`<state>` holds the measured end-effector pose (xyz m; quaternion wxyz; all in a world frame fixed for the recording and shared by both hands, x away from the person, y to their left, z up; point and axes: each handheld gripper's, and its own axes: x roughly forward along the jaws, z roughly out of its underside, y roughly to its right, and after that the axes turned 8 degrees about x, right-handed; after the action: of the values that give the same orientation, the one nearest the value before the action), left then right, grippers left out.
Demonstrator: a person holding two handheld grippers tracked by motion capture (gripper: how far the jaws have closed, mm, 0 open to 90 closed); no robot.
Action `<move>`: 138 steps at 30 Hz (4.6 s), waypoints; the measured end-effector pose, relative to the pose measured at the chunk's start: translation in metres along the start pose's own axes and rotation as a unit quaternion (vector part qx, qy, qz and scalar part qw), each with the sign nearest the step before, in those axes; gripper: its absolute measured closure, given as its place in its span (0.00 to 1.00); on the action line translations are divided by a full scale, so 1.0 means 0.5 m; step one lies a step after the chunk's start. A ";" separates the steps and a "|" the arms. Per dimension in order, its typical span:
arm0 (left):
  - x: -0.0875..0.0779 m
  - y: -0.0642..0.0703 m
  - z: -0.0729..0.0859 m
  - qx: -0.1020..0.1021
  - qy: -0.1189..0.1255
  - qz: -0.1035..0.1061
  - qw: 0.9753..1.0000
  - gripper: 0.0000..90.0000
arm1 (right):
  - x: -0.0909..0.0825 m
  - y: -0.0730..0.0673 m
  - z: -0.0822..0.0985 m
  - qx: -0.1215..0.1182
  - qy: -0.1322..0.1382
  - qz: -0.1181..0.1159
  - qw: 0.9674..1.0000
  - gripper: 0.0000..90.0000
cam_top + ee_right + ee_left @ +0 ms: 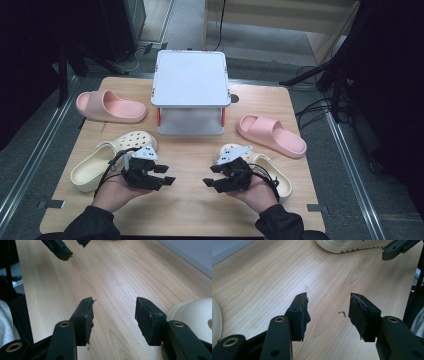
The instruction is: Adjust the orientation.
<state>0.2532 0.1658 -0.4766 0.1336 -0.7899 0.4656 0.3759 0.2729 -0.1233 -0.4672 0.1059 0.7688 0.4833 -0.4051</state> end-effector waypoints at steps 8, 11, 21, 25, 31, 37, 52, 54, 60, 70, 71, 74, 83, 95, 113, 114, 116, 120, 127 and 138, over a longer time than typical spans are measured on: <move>0.005 -0.004 -0.009 0.005 -0.009 0.001 1.000 0.53 | -0.001 -0.006 0.010 -0.032 0.009 0.016 0.999 0.54; 0.005 -0.006 -0.009 0.006 -0.015 0.002 1.000 0.53 | -0.004 -0.003 0.016 -0.018 0.007 0.015 1.000 0.54; -0.029 -0.011 -0.014 0.021 -0.004 -0.002 1.000 0.53 | -0.028 -0.016 0.025 0.004 0.029 0.005 1.000 0.53; -0.036 -0.017 -0.008 0.006 -0.010 0.000 1.000 0.54 | -0.033 -0.014 0.023 0.008 0.035 -0.002 0.999 0.51; -0.050 -0.022 0.002 -0.018 -0.013 0.007 1.000 0.53 | -0.027 -0.006 0.018 0.016 0.030 0.003 0.999 0.54; -0.073 -0.029 0.021 -0.032 -0.014 -0.015 0.999 0.54 | -0.023 0.003 0.008 0.014 0.030 -0.003 0.999 0.56; -0.146 -0.048 0.066 -0.053 -0.020 -0.047 0.997 0.55 | 0.007 -0.001 -0.003 -0.007 -0.004 -0.007 1.000 0.56; -0.159 -0.053 0.073 -0.064 -0.022 -0.051 0.996 0.54 | 0.010 -0.003 -0.002 -0.009 -0.005 -0.007 1.000 0.56; -0.193 -0.066 0.094 -0.077 -0.036 -0.077 0.993 0.54 | 0.008 -0.002 -0.001 -0.007 -0.007 -0.002 1.000 0.55; -0.207 -0.095 0.124 -0.093 -0.049 -0.126 0.986 0.51 | 0.014 -0.005 0.002 -0.011 -0.015 0.003 1.000 0.55; -0.205 -0.097 0.126 -0.092 -0.055 -0.129 0.986 0.51 | 0.015 -0.005 0.002 -0.011 -0.014 0.004 1.000 0.55; -0.195 -0.107 0.135 -0.094 -0.066 -0.134 0.984 0.51 | 0.021 -0.007 0.001 -0.009 -0.019 0.004 1.000 0.55; -0.163 -0.142 0.141 -0.086 -0.072 -0.128 0.985 0.56 | 0.034 -0.021 -0.001 -0.020 -0.024 -0.003 0.999 0.54; -0.171 -0.148 0.119 -0.075 -0.062 -0.149 0.984 0.85 | 0.040 -0.020 -0.003 -0.011 -0.022 -0.005 1.000 0.54; -0.146 -0.057 0.039 -0.038 -0.010 -0.096 0.995 0.86 | 0.033 -0.007 -0.005 0.007 0.000 -0.001 1.000 0.55; -0.139 -0.052 0.034 -0.032 -0.007 -0.096 0.995 0.86 | 0.033 -0.007 -0.005 0.006 0.001 0.000 1.000 0.55; -0.123 -0.043 0.022 -0.024 -0.012 -0.091 0.995 0.86 | 0.033 -0.008 -0.006 0.005 0.004 0.001 1.000 0.56; -0.092 -0.025 -0.003 -0.009 -0.017 -0.086 0.996 0.86 | 0.031 -0.011 -0.004 -0.002 0.010 0.006 1.000 0.55; -0.038 -0.007 -0.023 -0.005 -0.027 -0.077 0.997 0.85 | 0.035 -0.008 -0.001 0.010 0.021 0.015 1.000 0.56; -0.007 -0.004 -0.022 0.006 -0.045 -0.043 0.998 0.75 | 0.078 0.005 -0.027 0.043 0.026 0.003 0.999 0.64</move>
<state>0.2590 0.1626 -0.4668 0.1749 -0.7910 0.4269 0.4019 0.2900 -0.0914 -0.4870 0.0612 0.7844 0.4661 -0.4046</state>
